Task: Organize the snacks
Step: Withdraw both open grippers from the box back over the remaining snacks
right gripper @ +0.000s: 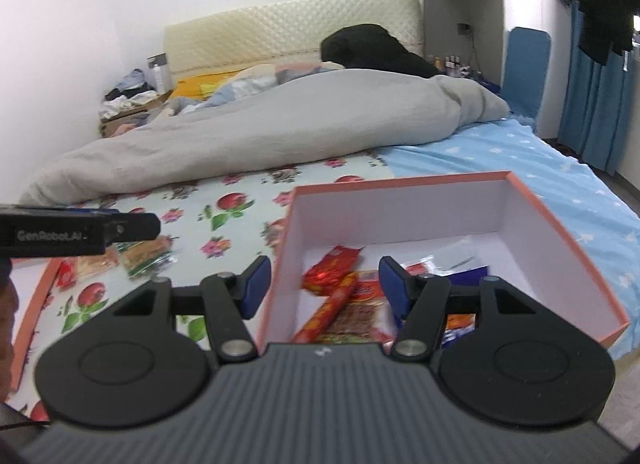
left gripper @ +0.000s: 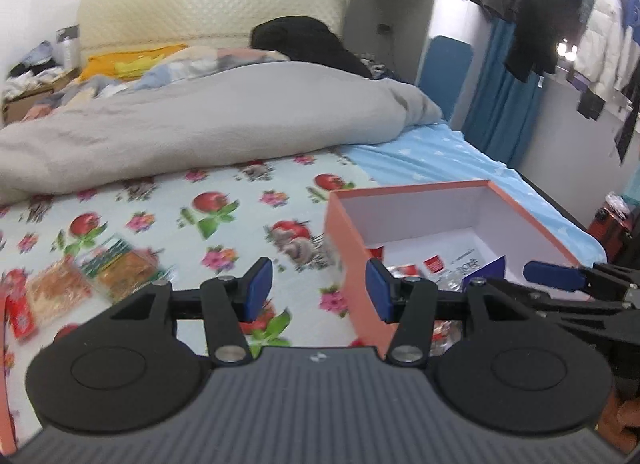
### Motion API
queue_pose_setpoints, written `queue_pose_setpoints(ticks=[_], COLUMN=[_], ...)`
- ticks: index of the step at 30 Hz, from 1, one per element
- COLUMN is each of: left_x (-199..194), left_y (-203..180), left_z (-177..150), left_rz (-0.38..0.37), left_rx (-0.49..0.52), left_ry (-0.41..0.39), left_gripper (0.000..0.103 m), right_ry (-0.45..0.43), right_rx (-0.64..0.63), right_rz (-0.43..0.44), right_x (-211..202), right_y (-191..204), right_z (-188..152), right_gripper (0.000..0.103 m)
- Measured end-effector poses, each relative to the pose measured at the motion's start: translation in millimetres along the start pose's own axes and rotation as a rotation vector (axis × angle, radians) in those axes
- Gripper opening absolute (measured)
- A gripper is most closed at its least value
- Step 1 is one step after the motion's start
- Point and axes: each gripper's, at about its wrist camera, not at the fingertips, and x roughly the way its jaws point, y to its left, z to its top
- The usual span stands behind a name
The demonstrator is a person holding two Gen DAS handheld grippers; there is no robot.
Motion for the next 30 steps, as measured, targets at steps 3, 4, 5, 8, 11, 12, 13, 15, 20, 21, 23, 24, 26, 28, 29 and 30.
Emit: queue_pose_setpoints(ticks=[3, 4, 5, 8, 11, 12, 13, 15, 20, 21, 23, 24, 26, 28, 29, 30], left_x=[-5, -7, -9, -15, -25, -28, -31, -37, -47, -47, -47, -46, -47, -48, -48, -47], left_y=[18, 23, 29, 44, 60, 65, 70, 79, 103, 108, 120, 127, 139, 152, 158, 166], left_z=[-16, -21, -27, -39, -50, -53, -57, -63, -78, -81, -86, -88, -90, -91, -91, -91], left_rz=[0.008, 0.015, 0.028, 0.052, 0.079, 0.086, 0.091, 0.109, 0.142, 0.153, 0.174, 0.185, 0.214, 0.236, 0.246, 0.257], left_rx=[-0.032, -0.038, -0.045, -0.054, -0.072, -0.077, -0.082, -0.093, -0.104, -0.107, -0.121, -0.128, -0.133, -0.137, -0.144, -0.153], left_ry=[0.014, 0.019, 0.024, 0.032, 0.031, 0.032, 0.032, 0.038, 0.059, 0.064, 0.081, 0.090, 0.092, 0.090, 0.093, 0.097], left_gripper=[0.058, 0.058, 0.058, 0.058, 0.058, 0.058, 0.058, 0.058, 0.058, 0.058, 0.058, 0.058, 0.058, 0.057, 0.058, 0.058], right_ry=[0.006, 0.007, 0.007, 0.015, 0.021, 0.027, 0.032, 0.042, 0.087, 0.097, 0.112, 0.119, 0.125, 0.129, 0.130, 0.133], right_rx=[0.001, -0.001, -0.002, -0.014, -0.036, -0.045, -0.052, -0.067, -0.090, -0.096, -0.109, -0.120, -0.137, -0.144, -0.150, -0.157], right_rz=[0.015, 0.019, 0.022, 0.039, 0.062, 0.073, 0.082, 0.108, 0.161, 0.176, 0.198, 0.202, 0.218, 0.242, 0.252, 0.258], right_x=[1, 1, 0, -1, -4, -4, -4, -4, 0, 2, 7, 10, 15, 23, 27, 33], right_y=[16, 22, 27, 44, 64, 70, 78, 92, 119, 124, 131, 135, 140, 145, 148, 151], right_z=[-7, -9, -11, -16, -21, -23, -25, -28, -34, -34, -35, -35, -32, -27, -25, -23], right_gripper=[0.062, 0.062, 0.062, 0.062, 0.062, 0.062, 0.062, 0.062, 0.062, 0.062, 0.062, 0.062, 0.062, 0.062, 0.062, 0.062])
